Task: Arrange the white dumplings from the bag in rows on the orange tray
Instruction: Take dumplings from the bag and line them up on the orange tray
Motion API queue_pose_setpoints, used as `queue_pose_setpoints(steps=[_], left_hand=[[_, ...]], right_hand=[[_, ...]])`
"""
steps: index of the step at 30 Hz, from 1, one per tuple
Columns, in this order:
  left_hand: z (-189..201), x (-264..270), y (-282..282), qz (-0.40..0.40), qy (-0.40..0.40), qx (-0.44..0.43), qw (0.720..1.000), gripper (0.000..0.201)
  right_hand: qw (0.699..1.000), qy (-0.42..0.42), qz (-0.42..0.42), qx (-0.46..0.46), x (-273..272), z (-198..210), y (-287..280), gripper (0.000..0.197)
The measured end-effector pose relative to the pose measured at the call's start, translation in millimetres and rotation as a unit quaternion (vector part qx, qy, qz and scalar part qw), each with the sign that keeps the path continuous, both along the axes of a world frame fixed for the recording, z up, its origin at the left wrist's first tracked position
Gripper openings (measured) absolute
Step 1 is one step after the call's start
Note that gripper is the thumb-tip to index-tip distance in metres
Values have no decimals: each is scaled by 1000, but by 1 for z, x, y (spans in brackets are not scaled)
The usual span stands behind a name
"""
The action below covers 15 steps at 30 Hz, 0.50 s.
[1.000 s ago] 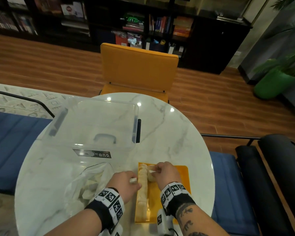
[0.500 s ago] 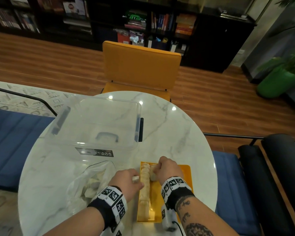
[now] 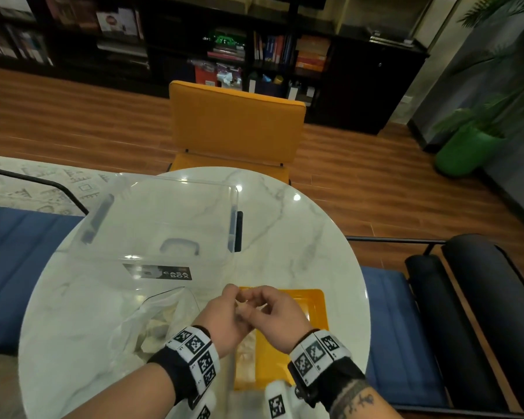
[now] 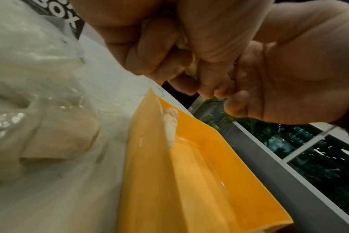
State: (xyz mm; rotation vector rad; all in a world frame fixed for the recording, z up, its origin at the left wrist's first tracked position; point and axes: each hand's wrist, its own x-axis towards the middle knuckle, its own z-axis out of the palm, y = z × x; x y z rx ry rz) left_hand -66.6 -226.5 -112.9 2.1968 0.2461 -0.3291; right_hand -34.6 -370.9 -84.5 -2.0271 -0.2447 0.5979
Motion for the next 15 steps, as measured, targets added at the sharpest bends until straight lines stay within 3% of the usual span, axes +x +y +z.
queue_pose_setpoints(steps=[2, 4, 8, 15], left_hand=[[7, -1, -5, -10, -4, -13, 1000, 33], [12, -2, -7, -12, -11, -29, 999, 36], [16, -6, -10, 1, -31, -65, 997, 37], [26, -11, -8, 34, -76, -161, 983, 19]], right_hand=[[999, -30, -7, -21, -5, 1, -3, 4], [998, -44, -28, -25, -7, 2, -9, 12], [997, -35, -74, -1, -11, 8, -18, 18], [982, 27, -169, 84, -16, 11, -30, 14]])
